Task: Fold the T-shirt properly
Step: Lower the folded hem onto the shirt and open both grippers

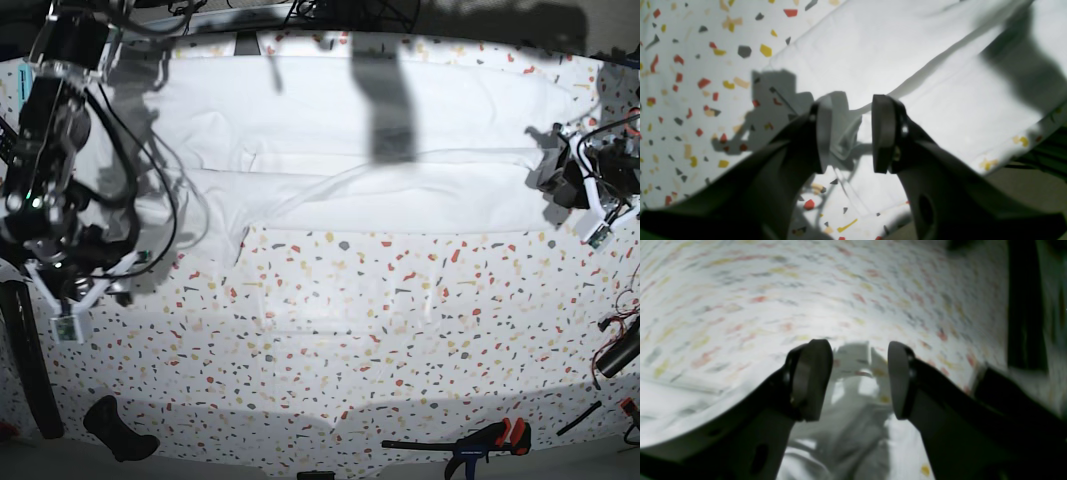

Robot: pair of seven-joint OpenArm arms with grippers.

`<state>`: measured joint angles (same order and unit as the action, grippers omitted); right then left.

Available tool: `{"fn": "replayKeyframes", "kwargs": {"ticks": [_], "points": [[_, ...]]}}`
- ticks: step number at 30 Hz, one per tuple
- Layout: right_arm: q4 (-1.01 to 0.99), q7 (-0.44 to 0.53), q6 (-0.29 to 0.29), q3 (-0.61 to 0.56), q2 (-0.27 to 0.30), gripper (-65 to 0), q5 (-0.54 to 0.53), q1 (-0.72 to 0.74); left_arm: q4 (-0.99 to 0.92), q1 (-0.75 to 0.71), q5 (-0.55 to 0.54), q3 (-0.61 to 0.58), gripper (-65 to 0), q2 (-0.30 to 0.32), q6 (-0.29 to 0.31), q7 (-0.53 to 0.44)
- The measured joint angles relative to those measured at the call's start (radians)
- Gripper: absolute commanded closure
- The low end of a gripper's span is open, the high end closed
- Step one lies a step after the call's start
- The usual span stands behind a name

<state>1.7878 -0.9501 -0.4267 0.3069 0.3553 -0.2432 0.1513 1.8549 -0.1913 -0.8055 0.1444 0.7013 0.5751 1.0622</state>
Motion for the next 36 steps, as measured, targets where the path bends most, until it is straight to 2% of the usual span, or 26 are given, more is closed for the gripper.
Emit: {"fn": "replayKeyframes", "kwargs": {"ticks": [6, 10, 12, 24, 33, 35, 36], "points": [[-0.334, -0.113, 0.003, 0.116, 0.011, -30.3, -0.134, 0.169, 0.0, 0.0, 0.0, 0.0, -20.3, 0.0, 0.0, -0.004], [-0.499, -0.183, -0.006, 0.132, 0.008, -30.3, -0.148, 0.245, 0.0, 0.0, 0.001, 0.0, -20.3, 0.0, 0.0, -0.004], [-0.546, -0.18, -0.017, 0.13, 0.008, -30.3, -0.165, 0.279, 0.0, 0.0, 0.0, 0.0, -20.3, 0.0, 0.0, -0.004], [-0.577, -0.178, -0.022, 0.13, 0.005, -30.0, -0.187, 0.291, 0.0, 0.0, 0.0, 0.0, -20.3, 0.0, 0.0, -0.005], [-0.658, -0.177, -0.022, 0.025, 0.004, -28.5, -0.187, 0.286, 0.0, 0.0, 0.001, 0.0, -20.3, 0.0, 0.0, -0.005], [-0.667, -0.178, -0.022, 0.0, 0.004, -25.8, -0.187, 0.286, 0.0, 0.0, 0.0, 0.0, -20.3, 0.0, 0.0, -0.005], [-0.667, -0.178, -0.022, -0.007, 0.005, -22.3, -0.187, 0.286, 0.0, 0.0, 0.001, 0.0, -20.3, 0.0, 0.0, -0.005]]}}
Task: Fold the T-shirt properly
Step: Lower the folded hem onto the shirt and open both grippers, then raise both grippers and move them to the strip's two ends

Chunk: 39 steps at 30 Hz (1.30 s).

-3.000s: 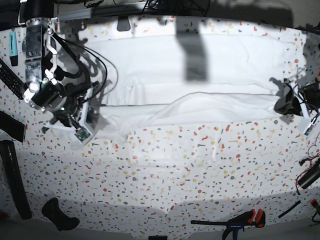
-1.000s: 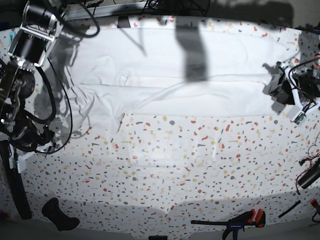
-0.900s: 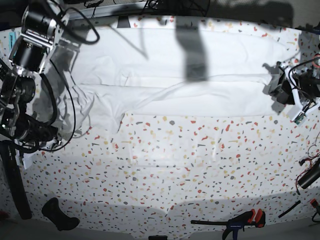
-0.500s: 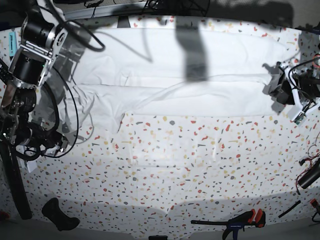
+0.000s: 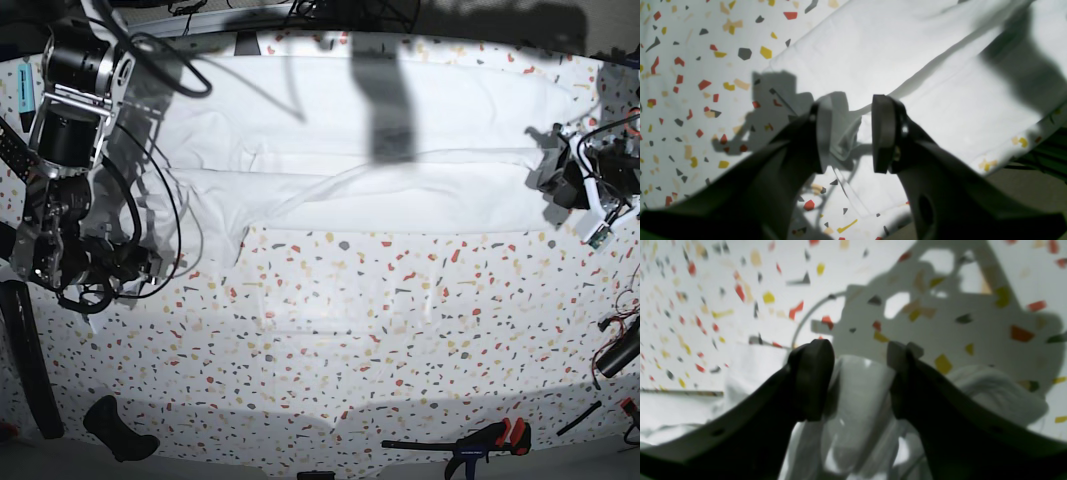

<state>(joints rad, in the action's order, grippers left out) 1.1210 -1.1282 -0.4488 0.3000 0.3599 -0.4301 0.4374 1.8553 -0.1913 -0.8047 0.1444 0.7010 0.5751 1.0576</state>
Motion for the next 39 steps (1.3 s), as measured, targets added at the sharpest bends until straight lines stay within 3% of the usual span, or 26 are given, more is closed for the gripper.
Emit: {"fn": "replayKeyframes", "kwargs": {"ticks": [3, 5, 12, 16, 21, 26, 32, 39], "points": [[0.0, 0.0, -0.016, -0.003, 0.0, -6.7, 0.0, 0.006, 0.0, 0.0, 0.0, 0.0, -20.3, 0.0, 0.0, 0.0], [0.0, 0.001, -0.069, -0.003, 0.0, 0.0, 0.0, 0.011, 0.0, 0.0, 0.0, 0.0, -20.3, 0.0, 0.0, 0.0], [0.009, -0.003, -0.225, -0.003, 0.0, 0.0, -0.045, 0.014, 0.0, 0.0, 0.0, 0.0, -20.3, 0.0, 0.0, 0.0], [0.093, -0.004, -0.23, -0.003, 0.0, 0.0, -0.148, -0.002, 0.0, 0.0, 0.0, 0.0, -20.3, 0.0, 0.0, 0.0], [0.362, -0.003, -0.235, -0.004, 0.001, 0.0, -0.208, -0.093, 0.0, 0.0, 0.0, 0.0, -20.3, 0.0, 0.0, 0.0], [0.669, -0.005, -0.239, -0.006, 0.003, 0.0, -0.255, -0.278, 0.0, -0.003, 0.0, 0.0, -20.3, -0.006, 0.0, 0.0], [1.002, -0.011, -0.245, -0.005, 0.006, 0.0, -0.264, -0.601, 0.0, -0.003, 0.0, 0.0, -20.3, -0.057, 0.0, -0.001], [1.163, -0.048, -0.243, -0.006, 0.022, 0.0, -0.273, -0.912, 0.0, -0.002, 0.002, 0.0, -20.3, -0.061, 0.0, 0.0]]}}
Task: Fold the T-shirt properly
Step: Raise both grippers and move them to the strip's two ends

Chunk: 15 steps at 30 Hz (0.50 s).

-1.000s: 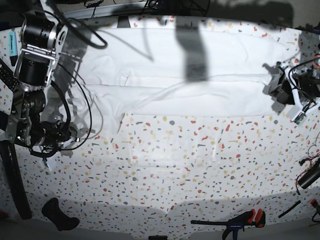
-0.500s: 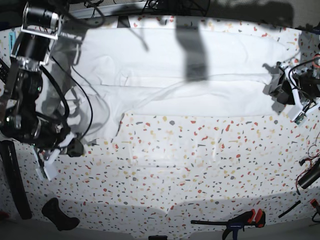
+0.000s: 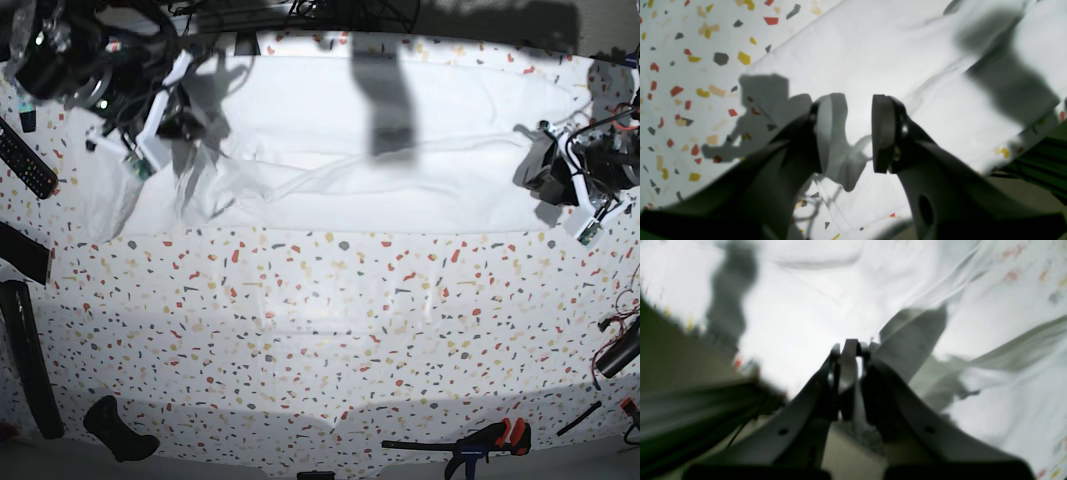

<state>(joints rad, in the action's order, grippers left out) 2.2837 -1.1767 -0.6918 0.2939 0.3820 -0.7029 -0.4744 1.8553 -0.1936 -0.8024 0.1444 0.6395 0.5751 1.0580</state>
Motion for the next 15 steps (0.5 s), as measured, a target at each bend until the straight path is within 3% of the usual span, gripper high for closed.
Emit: {"fn": "replayKeyframes", "kwargs": {"ticks": [5, 9, 15], "points": [[0.0, -0.029, -0.001, 0.0, 0.097, 0.0, 0.024, -0.129, 0.0, 0.0, 0.0, 0.0, -20.3, 0.0, 0.0, 0.0], [0.0, -0.026, 0.002, 0.0, 0.155, 0.0, 0.122, -0.169, 0.0, 0.0, 0.0, 0.0, -20.3, 0.0, 0.0, 0.0], [-0.032, -0.018, 0.002, 0.0, 0.183, 0.0, 0.18, -0.174, 0.0, 0.0, 0.0, 0.0, -20.3, 0.0, 0.0, 0.0]]}}
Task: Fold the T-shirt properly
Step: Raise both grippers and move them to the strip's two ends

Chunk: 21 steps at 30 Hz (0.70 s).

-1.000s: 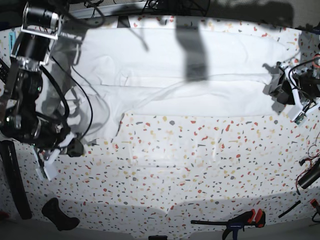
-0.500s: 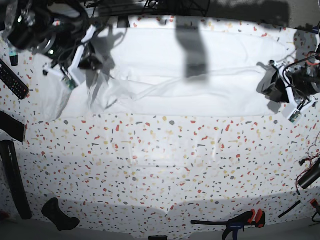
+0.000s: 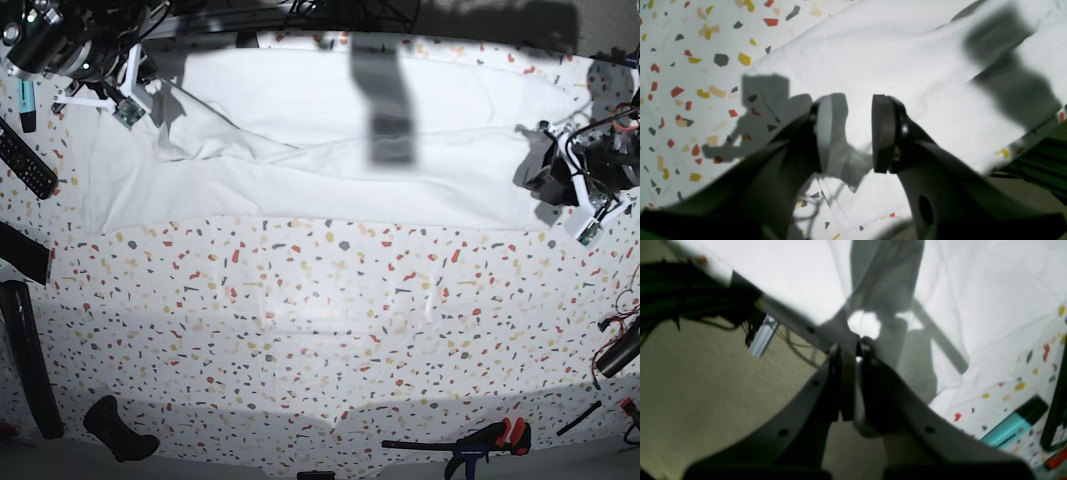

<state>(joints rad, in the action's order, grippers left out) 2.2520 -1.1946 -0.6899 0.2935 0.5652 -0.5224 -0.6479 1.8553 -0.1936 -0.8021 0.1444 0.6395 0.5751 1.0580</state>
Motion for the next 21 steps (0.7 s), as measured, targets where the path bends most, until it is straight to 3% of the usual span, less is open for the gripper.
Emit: {"fn": "replayKeyframes", "kwargs": {"ticks": [5, 9, 11, 12, 15, 20, 21], "points": [[-0.051, 0.058, -0.003, 0.0, -0.002, 0.0, 0.0, 0.0, 0.0, -0.003, 0.0, 0.0, -20.3, 0.0, 0.0, -0.006], [-0.071, 0.103, -0.003, 0.0, -0.003, 0.0, 0.001, 0.0, -0.026, -0.048, 0.09, 0.001, -20.3, -0.045, 0.001, -0.152], [-0.071, 0.106, -0.004, 0.0, -0.002, 0.0, 0.001, 0.001, -0.038, -0.07, 0.138, 0.001, -20.3, -0.071, 0.0, -0.168], [-0.071, 0.102, -0.003, 0.0, -0.002, -1.7, 0.001, 0.002, -0.038, -0.077, 0.14, 0.001, -20.3, -0.076, 0.0, -0.165], [-0.071, 0.059, -0.004, -0.001, -0.003, -20.3, 0.044, 0.002, -0.038, -0.093, 0.136, 0.001, -20.3, -0.084, 0.0, -0.175], [-0.072, 0.057, -0.003, 0.0, -0.003, -22.5, 0.212, 0.002, -0.081, -0.154, 0.231, 0.002, -20.3, -0.113, 0.001, -0.252], [-0.072, 0.062, 0.029, 0.0, -0.002, -22.5, 0.232, 0.0, -0.101, -0.156, 0.249, 0.002, -20.3, -0.122, 0.001, -0.248]]}}
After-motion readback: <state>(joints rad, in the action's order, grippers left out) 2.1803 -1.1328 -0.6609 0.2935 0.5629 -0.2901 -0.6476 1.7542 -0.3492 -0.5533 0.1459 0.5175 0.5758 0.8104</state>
